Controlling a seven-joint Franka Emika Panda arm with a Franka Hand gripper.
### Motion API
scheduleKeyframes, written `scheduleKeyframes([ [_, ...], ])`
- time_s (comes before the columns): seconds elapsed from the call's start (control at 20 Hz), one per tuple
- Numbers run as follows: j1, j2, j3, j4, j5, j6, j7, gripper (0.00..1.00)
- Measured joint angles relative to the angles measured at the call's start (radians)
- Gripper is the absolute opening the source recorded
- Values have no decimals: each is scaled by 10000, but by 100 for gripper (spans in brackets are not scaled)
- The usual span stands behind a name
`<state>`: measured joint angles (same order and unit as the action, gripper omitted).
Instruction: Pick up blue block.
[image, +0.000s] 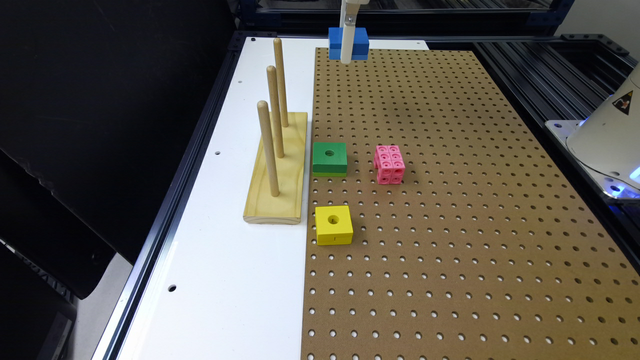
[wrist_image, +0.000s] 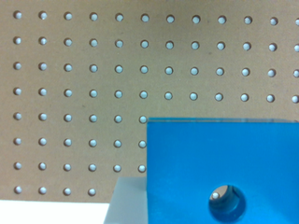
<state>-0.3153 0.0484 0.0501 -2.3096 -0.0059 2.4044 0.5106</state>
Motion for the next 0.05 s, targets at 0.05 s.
scheduleKeyframes([
  [0.05, 0, -200, 1, 3, 2, -193, 0, 0],
])
